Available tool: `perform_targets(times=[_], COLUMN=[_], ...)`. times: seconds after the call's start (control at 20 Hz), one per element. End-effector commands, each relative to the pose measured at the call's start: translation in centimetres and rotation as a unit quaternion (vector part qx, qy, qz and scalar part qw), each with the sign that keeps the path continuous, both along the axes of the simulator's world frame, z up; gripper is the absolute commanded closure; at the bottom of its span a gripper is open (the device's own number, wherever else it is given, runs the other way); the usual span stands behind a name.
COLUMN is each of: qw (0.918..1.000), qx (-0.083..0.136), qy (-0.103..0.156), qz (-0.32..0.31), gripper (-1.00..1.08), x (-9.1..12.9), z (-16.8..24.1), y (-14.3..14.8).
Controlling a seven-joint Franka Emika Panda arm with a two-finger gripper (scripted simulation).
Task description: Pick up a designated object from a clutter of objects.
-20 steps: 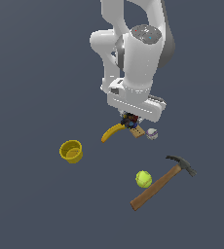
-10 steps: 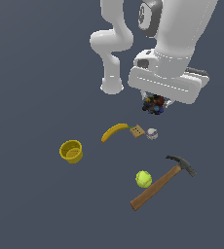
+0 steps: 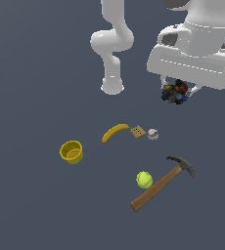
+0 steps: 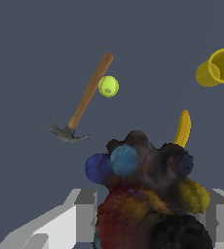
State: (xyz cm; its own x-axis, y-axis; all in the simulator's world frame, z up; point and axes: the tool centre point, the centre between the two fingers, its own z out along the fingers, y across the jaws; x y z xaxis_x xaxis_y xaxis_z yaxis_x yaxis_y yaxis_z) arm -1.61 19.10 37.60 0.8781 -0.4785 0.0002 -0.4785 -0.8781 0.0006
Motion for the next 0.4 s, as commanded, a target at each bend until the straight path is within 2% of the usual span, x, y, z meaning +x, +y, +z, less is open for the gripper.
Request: perform_targets(times=[0.0,0.35], qw=[1.0000,1.0000], qx=[0.000,0.000], qy=[0.000,0.000], qz=[0.000,0.000], gripper=[1.08,1.08], x=[0.18,0.37], z=[0.84,1.64], y=[0.60,1.23])
